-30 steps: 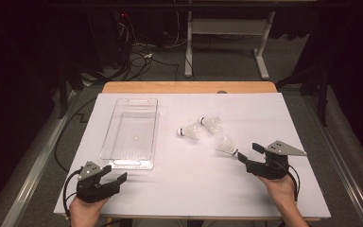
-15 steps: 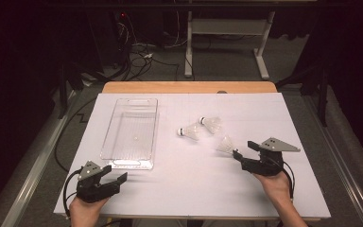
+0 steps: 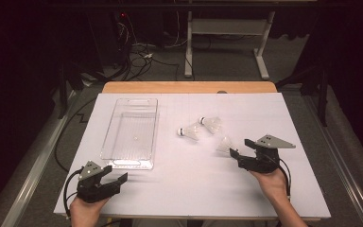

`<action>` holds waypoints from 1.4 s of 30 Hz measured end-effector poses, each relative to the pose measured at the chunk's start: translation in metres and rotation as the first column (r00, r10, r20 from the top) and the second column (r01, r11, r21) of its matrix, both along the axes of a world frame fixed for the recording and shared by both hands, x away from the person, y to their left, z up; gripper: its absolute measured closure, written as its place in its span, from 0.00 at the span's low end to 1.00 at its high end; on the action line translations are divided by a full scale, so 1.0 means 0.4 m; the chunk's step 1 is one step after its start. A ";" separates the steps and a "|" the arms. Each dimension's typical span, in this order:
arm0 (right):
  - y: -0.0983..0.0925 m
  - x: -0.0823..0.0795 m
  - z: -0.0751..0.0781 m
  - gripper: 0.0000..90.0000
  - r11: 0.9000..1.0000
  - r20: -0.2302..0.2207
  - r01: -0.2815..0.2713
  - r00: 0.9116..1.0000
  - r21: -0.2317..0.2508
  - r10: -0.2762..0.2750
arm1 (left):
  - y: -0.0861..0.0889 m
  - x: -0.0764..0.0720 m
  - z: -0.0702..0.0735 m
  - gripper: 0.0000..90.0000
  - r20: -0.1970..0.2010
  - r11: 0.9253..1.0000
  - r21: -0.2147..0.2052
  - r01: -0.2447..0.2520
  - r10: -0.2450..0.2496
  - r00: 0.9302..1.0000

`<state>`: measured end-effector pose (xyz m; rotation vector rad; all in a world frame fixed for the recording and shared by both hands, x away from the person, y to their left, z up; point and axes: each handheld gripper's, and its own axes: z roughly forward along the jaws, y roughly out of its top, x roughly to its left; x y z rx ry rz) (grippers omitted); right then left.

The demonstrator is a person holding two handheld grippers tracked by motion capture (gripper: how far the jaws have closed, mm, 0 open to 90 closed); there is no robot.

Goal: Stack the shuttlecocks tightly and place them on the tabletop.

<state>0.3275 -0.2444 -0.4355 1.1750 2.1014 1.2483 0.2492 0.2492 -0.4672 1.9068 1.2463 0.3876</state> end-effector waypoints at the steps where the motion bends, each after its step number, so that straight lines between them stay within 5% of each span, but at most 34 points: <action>1: 0.002 0.002 0.001 0.32 1.000 0.003 0.001 1.000 0.002 -0.001 | 0.000 0.000 0.000 0.35 0.000 1.000 0.000 0.000 0.000 1.000; 27: 0.041 0.049 0.027 0.32 1.000 -0.012 -0.001 1.000 0.013 0.001 | -0.001 -0.001 0.000 0.35 -0.002 1.000 -0.001 0.004 -0.004 1.000; 42: 0.071 0.094 0.064 0.36 0.999 -0.081 -0.002 0.997 -0.036 -0.001 | -0.002 -0.002 0.000 0.35 -0.001 1.000 0.003 0.006 -0.006 1.000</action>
